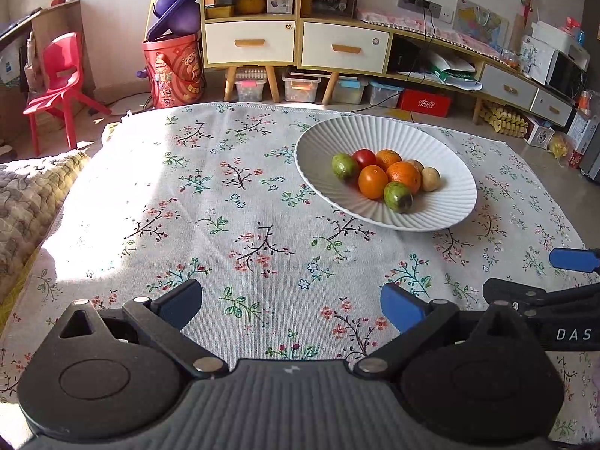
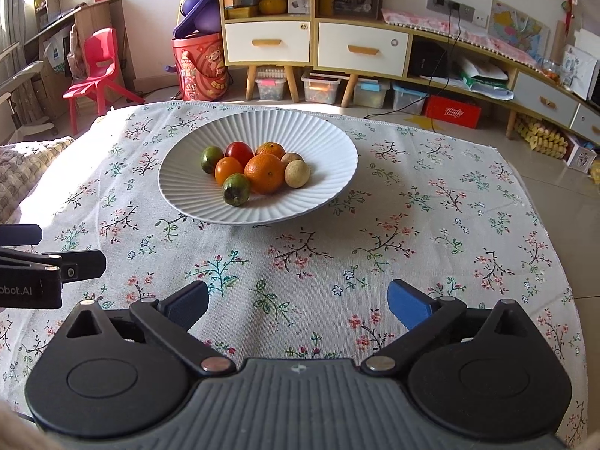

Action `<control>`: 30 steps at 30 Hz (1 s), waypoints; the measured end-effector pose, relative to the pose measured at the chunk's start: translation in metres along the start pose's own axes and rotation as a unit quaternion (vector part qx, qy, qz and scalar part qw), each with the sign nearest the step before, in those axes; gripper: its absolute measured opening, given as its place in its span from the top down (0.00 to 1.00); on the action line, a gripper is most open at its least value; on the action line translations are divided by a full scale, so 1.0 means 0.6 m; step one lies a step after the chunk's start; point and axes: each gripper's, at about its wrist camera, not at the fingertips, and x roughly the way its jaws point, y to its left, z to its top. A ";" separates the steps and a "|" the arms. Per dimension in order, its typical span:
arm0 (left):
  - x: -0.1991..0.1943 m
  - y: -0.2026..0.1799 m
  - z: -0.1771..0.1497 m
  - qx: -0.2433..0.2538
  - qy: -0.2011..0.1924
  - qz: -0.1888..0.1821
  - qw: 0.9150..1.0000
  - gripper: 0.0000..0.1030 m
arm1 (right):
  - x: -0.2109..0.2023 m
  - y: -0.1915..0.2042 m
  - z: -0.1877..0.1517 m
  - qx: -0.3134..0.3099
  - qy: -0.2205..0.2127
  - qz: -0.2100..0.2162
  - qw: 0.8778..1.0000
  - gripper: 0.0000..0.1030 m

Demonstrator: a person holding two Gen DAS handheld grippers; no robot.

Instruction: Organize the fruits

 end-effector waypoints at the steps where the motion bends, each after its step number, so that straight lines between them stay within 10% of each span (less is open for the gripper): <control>1: -0.001 0.000 0.000 0.000 -0.001 0.003 1.000 0.10 | 0.000 0.003 -0.002 -0.002 0.002 -0.003 1.000 0.01; 30: -0.005 -0.017 0.001 0.003 0.008 0.026 1.000 0.10 | 0.005 0.011 0.004 -0.011 0.000 -0.023 1.000 0.01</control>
